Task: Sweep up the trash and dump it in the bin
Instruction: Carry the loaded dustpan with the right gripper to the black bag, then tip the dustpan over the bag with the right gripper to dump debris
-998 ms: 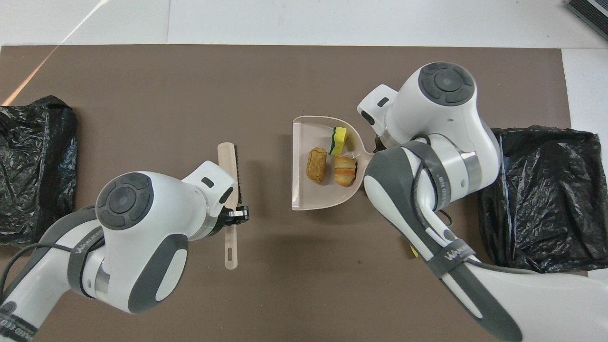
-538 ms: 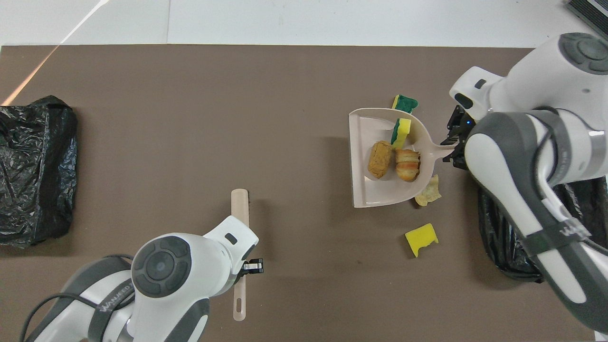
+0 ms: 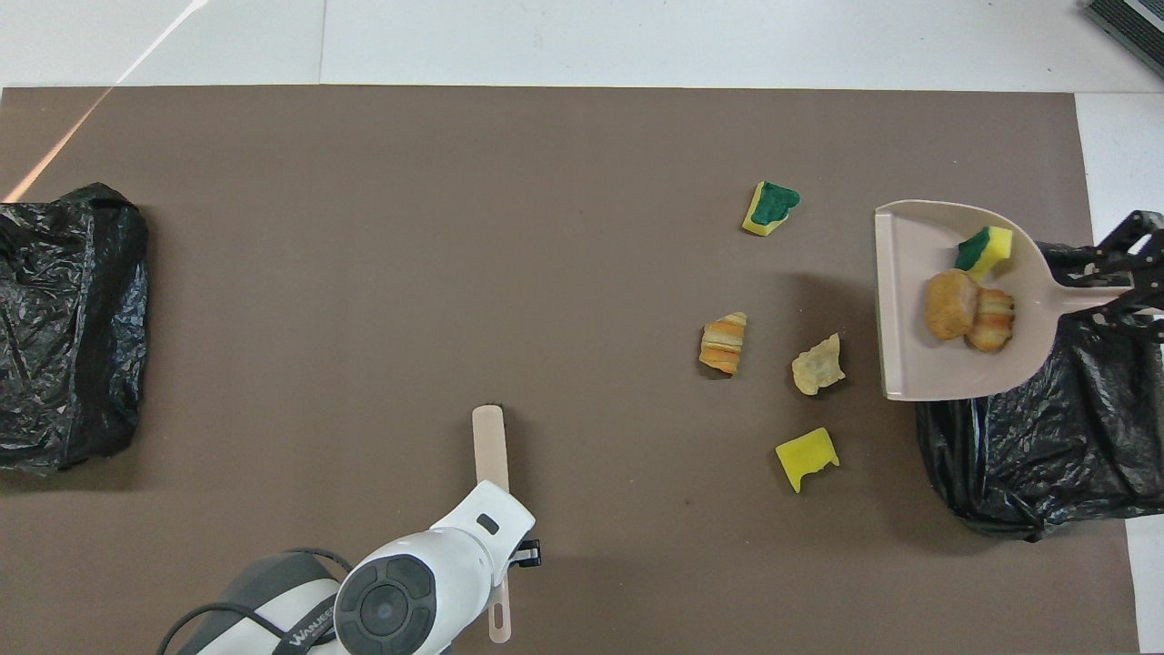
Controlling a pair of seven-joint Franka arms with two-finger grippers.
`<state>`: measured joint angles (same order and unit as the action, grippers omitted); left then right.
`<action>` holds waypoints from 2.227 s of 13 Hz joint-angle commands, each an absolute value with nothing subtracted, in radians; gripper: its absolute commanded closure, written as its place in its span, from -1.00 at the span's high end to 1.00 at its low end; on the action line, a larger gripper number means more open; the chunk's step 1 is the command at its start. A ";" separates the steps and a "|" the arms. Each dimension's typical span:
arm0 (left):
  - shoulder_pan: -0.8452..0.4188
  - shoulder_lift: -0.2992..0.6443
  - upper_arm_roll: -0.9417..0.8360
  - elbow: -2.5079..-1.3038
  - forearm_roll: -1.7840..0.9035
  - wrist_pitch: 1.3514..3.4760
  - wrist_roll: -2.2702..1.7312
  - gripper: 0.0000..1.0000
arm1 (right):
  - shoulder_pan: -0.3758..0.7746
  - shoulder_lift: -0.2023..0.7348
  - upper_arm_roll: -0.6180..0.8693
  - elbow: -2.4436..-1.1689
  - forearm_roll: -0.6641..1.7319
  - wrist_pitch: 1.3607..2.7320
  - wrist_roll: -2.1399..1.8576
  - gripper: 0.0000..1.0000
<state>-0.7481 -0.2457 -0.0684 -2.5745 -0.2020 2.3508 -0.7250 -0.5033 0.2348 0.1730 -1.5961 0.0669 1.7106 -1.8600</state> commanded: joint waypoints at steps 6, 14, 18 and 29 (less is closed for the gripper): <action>-0.615 -0.190 -0.048 -2.395 -0.201 2.216 -0.706 1.00 | -0.670 0.147 0.172 -1.712 -0.171 1.839 -2.066 -1.00; -0.287 -0.065 -0.044 -2.039 -0.156 1.982 -0.298 1.00 | -0.626 0.043 0.179 -1.934 -0.452 1.977 -1.977 -1.00; -0.131 -0.025 -0.043 -1.882 -0.106 1.833 -0.053 1.00 | -0.551 0.035 0.178 -1.928 -0.517 1.950 -1.942 -1.00; -0.037 -0.038 -0.035 -1.618 0.005 1.555 0.057 1.00 | -0.448 -0.061 0.183 -1.911 -0.712 1.888 -1.930 -1.00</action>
